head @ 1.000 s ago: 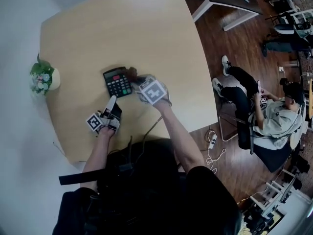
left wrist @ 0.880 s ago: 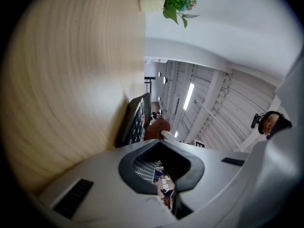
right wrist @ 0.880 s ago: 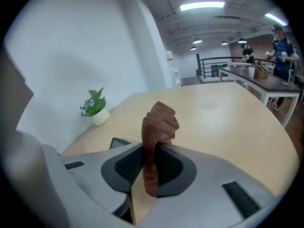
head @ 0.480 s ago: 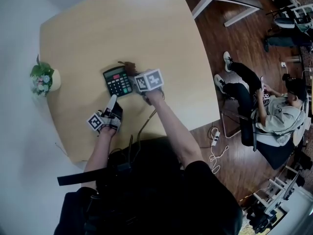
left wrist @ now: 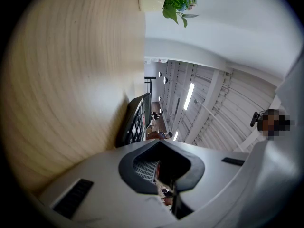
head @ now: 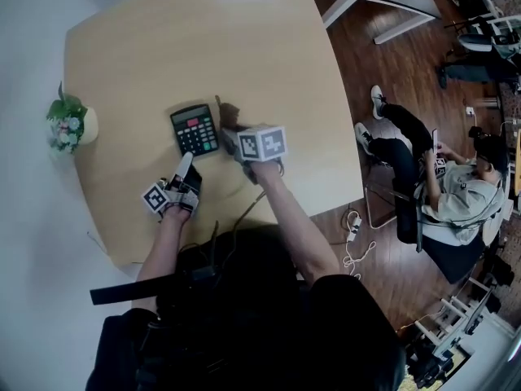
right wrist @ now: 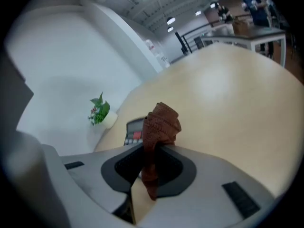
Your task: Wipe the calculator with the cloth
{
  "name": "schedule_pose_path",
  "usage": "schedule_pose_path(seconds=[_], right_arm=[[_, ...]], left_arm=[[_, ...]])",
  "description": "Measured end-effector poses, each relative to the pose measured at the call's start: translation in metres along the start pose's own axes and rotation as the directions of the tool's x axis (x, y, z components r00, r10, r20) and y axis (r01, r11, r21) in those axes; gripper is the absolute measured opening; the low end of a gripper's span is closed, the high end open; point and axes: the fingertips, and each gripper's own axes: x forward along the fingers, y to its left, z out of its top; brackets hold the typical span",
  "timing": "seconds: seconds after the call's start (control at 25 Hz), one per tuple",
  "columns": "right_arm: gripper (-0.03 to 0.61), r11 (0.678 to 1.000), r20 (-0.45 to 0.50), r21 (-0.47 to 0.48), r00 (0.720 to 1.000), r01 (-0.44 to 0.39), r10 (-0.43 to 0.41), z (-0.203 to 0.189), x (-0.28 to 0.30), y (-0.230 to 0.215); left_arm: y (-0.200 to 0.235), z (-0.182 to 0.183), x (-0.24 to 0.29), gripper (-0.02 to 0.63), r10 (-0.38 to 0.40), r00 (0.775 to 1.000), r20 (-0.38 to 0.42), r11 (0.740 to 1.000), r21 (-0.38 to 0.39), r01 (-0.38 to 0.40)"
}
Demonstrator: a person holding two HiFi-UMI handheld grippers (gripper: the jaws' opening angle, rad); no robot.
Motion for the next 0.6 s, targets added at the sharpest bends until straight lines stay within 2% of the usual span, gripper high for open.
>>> schedule_pose_path(seconds=[0.08, 0.12, 0.2, 0.32, 0.48, 0.6], right_arm=[[0.067, 0.998, 0.101, -0.056, 0.995, 0.012, -0.007, 0.052, 0.016, -0.005], [0.067, 0.997, 0.113, -0.075, 0.994, 0.012, -0.004, 0.067, 0.027, -0.007], [0.067, 0.997, 0.073, -0.078, 0.997, -0.006, 0.012, 0.073, 0.048, -0.009], [0.067, 0.999, -0.004, 0.002, 0.999, -0.037, 0.037, 0.043, 0.056, -0.009], [0.067, 0.992, -0.038, 0.122, 0.999, -0.032, 0.037, -0.013, 0.032, -0.003], [0.067, 0.980, -0.075, 0.188, 0.994, -0.061, 0.076, -0.058, 0.013, 0.013]], left_arm=[[0.001, 0.000, -0.002, 0.017, 0.003, 1.000, 0.003, 1.000, -0.001, -0.003], [0.002, -0.001, -0.002, 0.017, 0.004, 1.000, 0.003, 1.000, 0.001, -0.004], [0.002, -0.002, -0.002, 0.017, 0.004, 1.000, 0.004, 1.000, 0.006, -0.004], [0.002, -0.003, -0.001, 0.017, 0.005, 1.000, 0.001, 1.000, 0.003, -0.005], [0.002, -0.002, 0.000, 0.021, 0.006, 1.000, -0.006, 1.000, 0.003, -0.006], [0.001, -0.002, 0.001, 0.021, 0.005, 1.000, -0.002, 1.000, 0.001, -0.005]])
